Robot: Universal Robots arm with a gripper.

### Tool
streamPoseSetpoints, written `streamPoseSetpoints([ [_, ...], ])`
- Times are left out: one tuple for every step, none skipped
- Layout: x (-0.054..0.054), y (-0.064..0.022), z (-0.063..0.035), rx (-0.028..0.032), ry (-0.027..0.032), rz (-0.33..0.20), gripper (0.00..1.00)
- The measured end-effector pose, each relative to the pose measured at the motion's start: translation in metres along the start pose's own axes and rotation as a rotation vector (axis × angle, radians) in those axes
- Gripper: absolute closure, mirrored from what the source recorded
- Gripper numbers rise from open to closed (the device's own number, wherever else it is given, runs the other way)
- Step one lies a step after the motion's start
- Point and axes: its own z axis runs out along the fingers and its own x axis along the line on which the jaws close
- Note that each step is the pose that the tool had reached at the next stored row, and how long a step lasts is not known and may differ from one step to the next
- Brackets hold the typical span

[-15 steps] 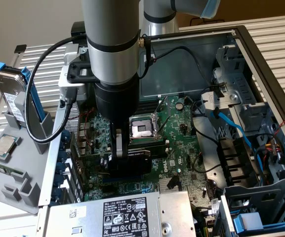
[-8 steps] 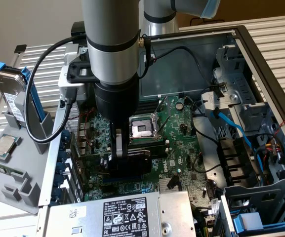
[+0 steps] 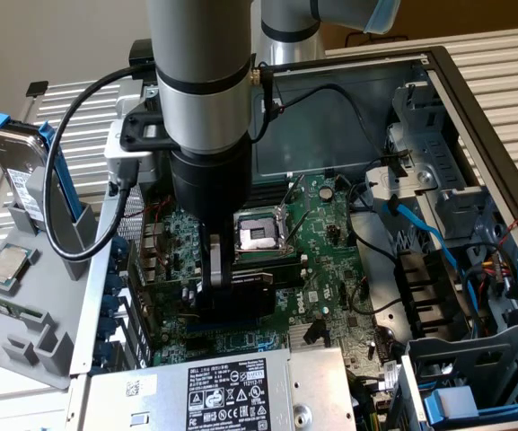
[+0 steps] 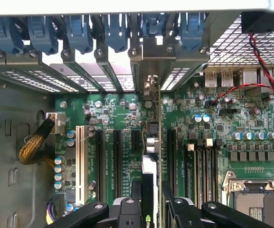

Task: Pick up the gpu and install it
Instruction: 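Insert the gpu into the slot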

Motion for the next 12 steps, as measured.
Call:
streamPoseSetpoints([
  [0.0, 0.0, 0.0, 0.0, 0.0, 0.0, 0.73],
  [0.0, 0.0, 0.0, 0.0001, 0.0, 0.0, 0.73],
  [0.0, 0.0001, 0.0, 0.0002, 0.0001, 0.0, 0.73],
  [0.0, 0.0001, 0.0, 0.0003, 0.0001, 0.0, 0.73],
  [0.0, 0.0001, 0.0, 0.0005, 0.0001, -0.001, 0.73],
  [0.0, 0.0001, 0.0, 0.0005, 0.0001, -0.001, 0.73],
  [0.0, 0.0001, 0.0001, 0.0006, 0.0001, -0.001, 0.73],
  [0.0, 0.0001, 0.0001, 0.0006, 0.0001, -0.001, 0.73],
  [0.0, 0.0001, 0.0001, 0.0006, 0.0001, -0.001, 0.73],
  [0.0, 0.0001, 0.0001, 0.0006, 0.0001, -0.001, 0.73],
  [0.0, 0.0001, 0.0001, 0.0006, 0.0001, -0.001, 0.73],
  [0.0, 0.0001, 0.0001, 0.0005, 0.0002, -0.001, 0.73],
])
